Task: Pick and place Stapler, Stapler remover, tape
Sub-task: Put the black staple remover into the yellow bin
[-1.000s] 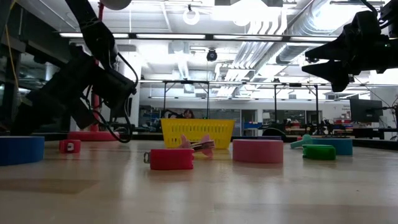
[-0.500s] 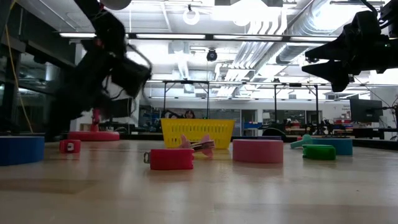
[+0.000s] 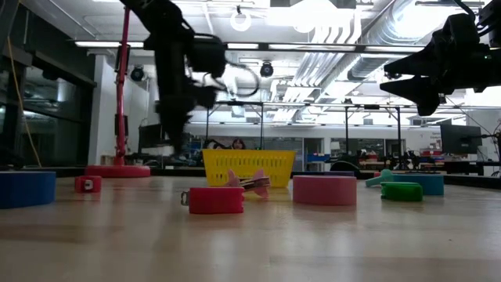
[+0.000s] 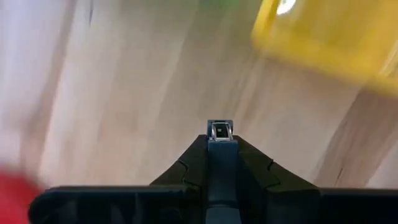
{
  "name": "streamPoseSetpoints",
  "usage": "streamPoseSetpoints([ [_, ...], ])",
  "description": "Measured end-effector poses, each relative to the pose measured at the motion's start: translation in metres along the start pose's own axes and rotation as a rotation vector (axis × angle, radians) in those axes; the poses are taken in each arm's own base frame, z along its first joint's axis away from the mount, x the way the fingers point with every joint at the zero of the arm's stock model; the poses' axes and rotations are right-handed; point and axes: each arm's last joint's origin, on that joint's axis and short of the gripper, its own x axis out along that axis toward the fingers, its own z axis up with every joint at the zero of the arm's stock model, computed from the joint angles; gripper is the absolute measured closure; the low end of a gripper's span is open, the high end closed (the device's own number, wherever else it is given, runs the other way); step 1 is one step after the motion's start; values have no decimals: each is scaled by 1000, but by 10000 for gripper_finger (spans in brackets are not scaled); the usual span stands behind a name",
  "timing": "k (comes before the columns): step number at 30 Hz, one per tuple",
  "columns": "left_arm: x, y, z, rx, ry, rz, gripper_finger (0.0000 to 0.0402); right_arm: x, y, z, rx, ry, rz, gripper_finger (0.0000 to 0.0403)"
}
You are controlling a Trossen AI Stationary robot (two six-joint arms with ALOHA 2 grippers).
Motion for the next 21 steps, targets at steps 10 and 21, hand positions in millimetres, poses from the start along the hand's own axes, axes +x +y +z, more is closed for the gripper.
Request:
streamPoseSetpoints([
  [10,5,0,39,137,-195,-34,358,0,0,0,0,0,0,180],
  [21,7,1,46,170,-193,6,358,0,0,0,0,1,0,180],
])
